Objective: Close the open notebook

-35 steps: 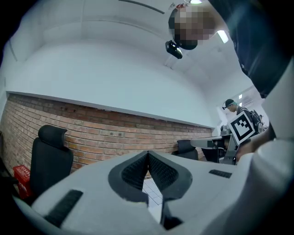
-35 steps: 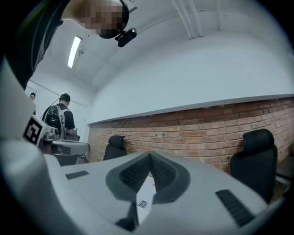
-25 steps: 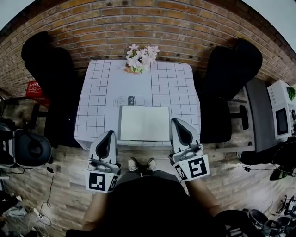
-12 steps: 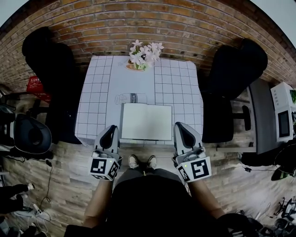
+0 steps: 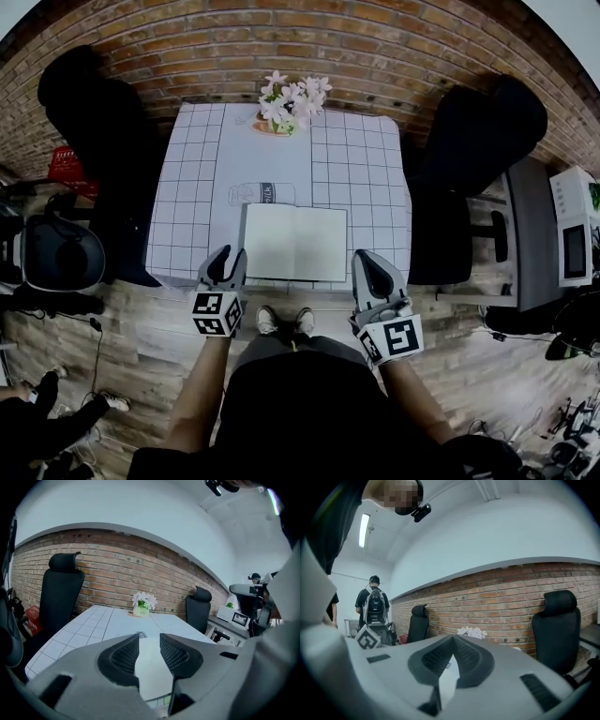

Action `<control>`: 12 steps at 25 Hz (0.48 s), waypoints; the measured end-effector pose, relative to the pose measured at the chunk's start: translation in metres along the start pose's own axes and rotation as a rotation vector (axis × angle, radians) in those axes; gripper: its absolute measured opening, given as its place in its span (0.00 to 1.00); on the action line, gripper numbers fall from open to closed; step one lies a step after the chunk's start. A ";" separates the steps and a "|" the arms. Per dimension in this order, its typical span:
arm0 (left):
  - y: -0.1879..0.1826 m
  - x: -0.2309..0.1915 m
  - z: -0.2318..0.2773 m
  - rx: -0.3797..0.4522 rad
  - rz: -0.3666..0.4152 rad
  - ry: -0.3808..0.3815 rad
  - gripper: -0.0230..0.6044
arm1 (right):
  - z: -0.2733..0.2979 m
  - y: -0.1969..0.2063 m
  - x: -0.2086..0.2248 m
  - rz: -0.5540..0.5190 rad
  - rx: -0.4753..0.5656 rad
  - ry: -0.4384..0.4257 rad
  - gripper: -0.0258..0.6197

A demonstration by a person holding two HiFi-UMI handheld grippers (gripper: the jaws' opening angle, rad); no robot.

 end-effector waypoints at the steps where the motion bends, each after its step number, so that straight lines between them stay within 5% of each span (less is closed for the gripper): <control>1: 0.008 -0.001 0.008 -0.030 0.001 -0.005 0.25 | 0.000 0.004 0.002 0.004 -0.010 0.001 0.05; 12: 0.043 -0.005 0.063 -0.173 0.042 -0.046 0.29 | 0.013 0.100 0.051 0.114 -0.165 0.085 0.05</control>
Point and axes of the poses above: the fingertips, and each gripper's own axes: z forward along the fingers, x to its right, y out of its underside, the point moved 5 cm from there along -z, backward along the fingers, and after that the axes turned 15 degrees about -y, right-handed, at the moved point
